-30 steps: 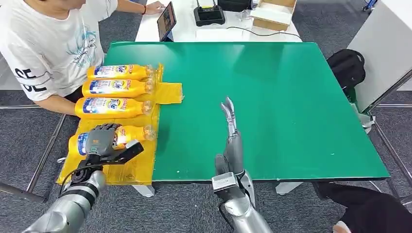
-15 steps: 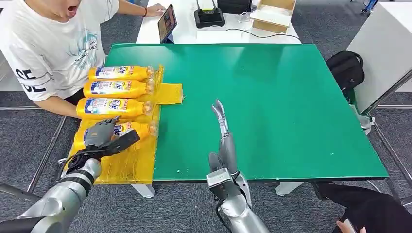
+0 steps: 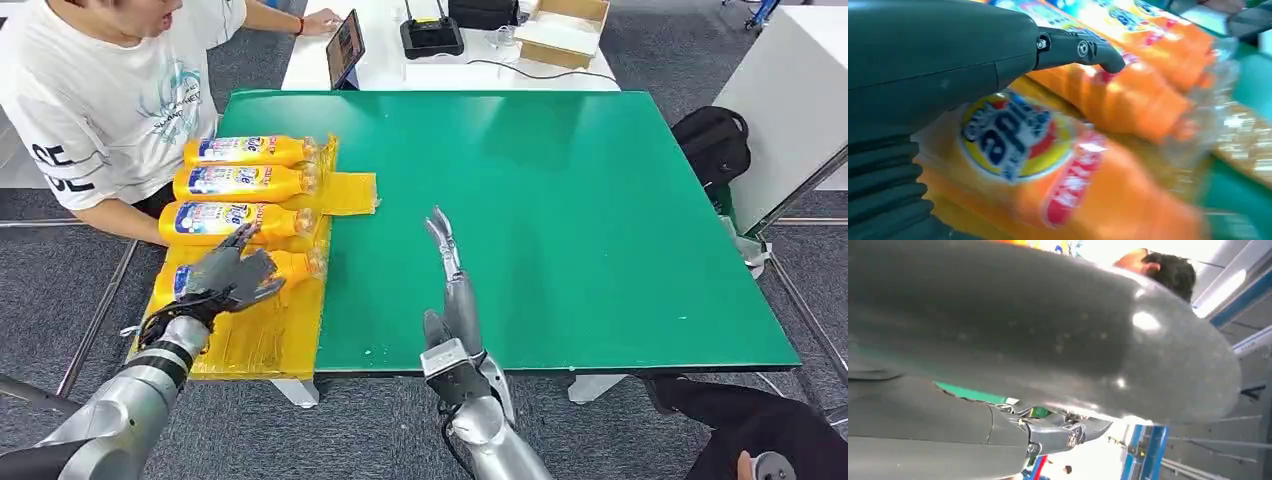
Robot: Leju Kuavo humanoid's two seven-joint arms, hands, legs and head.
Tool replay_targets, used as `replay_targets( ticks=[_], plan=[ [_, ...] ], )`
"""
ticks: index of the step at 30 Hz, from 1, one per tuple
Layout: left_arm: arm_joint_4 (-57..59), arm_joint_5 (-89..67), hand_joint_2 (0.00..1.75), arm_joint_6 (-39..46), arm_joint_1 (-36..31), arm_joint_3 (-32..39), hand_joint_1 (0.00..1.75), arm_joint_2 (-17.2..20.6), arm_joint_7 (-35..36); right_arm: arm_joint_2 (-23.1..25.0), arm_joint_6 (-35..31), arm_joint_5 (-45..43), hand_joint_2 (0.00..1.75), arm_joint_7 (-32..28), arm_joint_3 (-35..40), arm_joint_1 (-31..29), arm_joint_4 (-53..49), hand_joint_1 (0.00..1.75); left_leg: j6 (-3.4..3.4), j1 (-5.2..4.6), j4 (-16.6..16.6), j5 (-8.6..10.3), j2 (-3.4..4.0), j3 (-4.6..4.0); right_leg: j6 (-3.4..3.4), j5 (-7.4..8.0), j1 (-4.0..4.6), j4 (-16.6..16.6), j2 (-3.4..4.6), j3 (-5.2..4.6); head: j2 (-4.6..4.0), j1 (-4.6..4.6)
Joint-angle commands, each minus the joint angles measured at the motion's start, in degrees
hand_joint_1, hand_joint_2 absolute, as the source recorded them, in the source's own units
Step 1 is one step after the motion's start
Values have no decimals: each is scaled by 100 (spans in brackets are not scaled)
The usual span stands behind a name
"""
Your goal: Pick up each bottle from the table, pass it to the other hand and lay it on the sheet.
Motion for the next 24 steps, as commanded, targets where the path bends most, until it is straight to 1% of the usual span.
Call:
replay_targets(
  ticks=[1,2,6,7,9,10,11,12,14,15,16,17,18,19,20,21,22,24],
  plan=[
    [-534,2405,0,-1721,419,1394,0,-581,-712,-9,131,-49,0,52,-190,-206,659,0,12,-2,-14,-5,12,29,-15,0,2,-17,4,29,0,2],
    [-764,2783,0,-1780,489,1384,0,-659,-640,-11,162,-33,0,65,-198,-184,674,0,9,-5,-11,-3,5,22,-10,-1,-1,-11,0,22,0,0],
    [-995,3037,0,-1692,563,1318,0,-704,-590,-7,184,-18,0,78,-201,-173,707,0,10,0,-5,-6,7,16,-11,-3,4,-9,-2,14,0,2],
    [-1205,3319,0,-1380,642,1217,0,-744,-718,0,206,7,0,104,-209,-158,713,0,9,0,-6,-5,9,14,-11,-3,4,-9,-1,11,0,2],
    [-1822,3447,0,-221,864,1013,0,-899,-1066,18,201,67,0,122,-201,-123,714,0,8,-1,-6,-5,7,12,-11,-4,3,-8,-2,10,0,0],
    [-2657,3613,0,346,1172,864,0,-1051,-1066,29,147,112,0,125,-175,-95,717,0,10,1,-5,-10,11,18,-15,-6,6,-8,0,15,0,2],
    [-3274,3874,0,769,1430,562,0,-1074,-1066,32,78,159,0,97,-154,-72,722,0,8,1,-4,-7,7,9,-12,-4,5,-7,-2,5,0,2],
    [-3699,4062,175,1067,1649,284,0,-1068,-1066,34,-13,219,0,28,-140,-31,708,0,10,3,-2,-14,13,14,-16,-8,8,-8,0,9,0,0],
    [-3815,4095,175,1159,1716,211,0,-1074,-1066,34,-57,235,0,2,-143,-8,694,0,5,1,-3,-10,19,-1,-9,-4,5,-6,5,-12,0,0],
    [-4088,4136,175,1342,1892,121,0,-1151,-1066,22,-99,245,0,-37,-154,69,641,0,8,1,-2,-16,16,5,-14,-10,6,-6,-1,-5,0,0],
    [-4364,4559,175,1206,2097,57,0,-1246,-1066,21,-148,246,175,-91,-183,164,550,0,6,2,-2,-14,16,-1,-11,-8,6,-6,0,-14,0,0],
    [-4789,4599,175,1366,2412,-133,0,-1374,-1066,40,-311,229,175,-198,-265,321,375,0,5,-2,-4,-10,11,-15,-6,-6,1,-6,-5,-25,0,0],
    [-5008,4806,175,1303,2654,-237,0,-1524,-1066,65,-482,246,175,-271,-327,460,202,0,9,-1,-5,-15,0,-9,-10,-14,4,-10,-14,-11,0,2],
    [-5426,4898,175,1264,3063,-507,0,-1678,-1066,74,-737,311,175,-376,-383,689,-100,0,7,-1,-4,-13,-1,-19,-6,-11,2,-9,-7,-21,0,0],
    [-5777,4856,175,1309,3382,-734,0,-1773,-1066,8,-878,335,175,-418,-377,829,-266,0,12,-4,-6,-22,-2,-4,-8,-20,0,-13,-9,-5,0,0],
    [-5962,4960,175,1332,3575,-912,0,-1796,-1066,-29,-1001,271,175,-458,-376,925,-370,0,16,-3,-2,-33,10,4,-11,-24,2,-13,0,2,0,2],
    [-6174,5018,175,1426,3937,-1201,0,-1839,-1066,-63,-1229,153,175,-572,-424,1156,-549,0,15,-6,-4,-32,8,-3,-8,-22,-1,-15,-2,-5,0,0],
    [-6427,5135,175,1556,4193,-1354,0,-1838,-1066,-150,-1368,140,175,-635,-367,1328,-661,0,18,-7,-2,-40,1,-4,-7,-27,-1,-18,-11,-2,0,2]
  ],
)
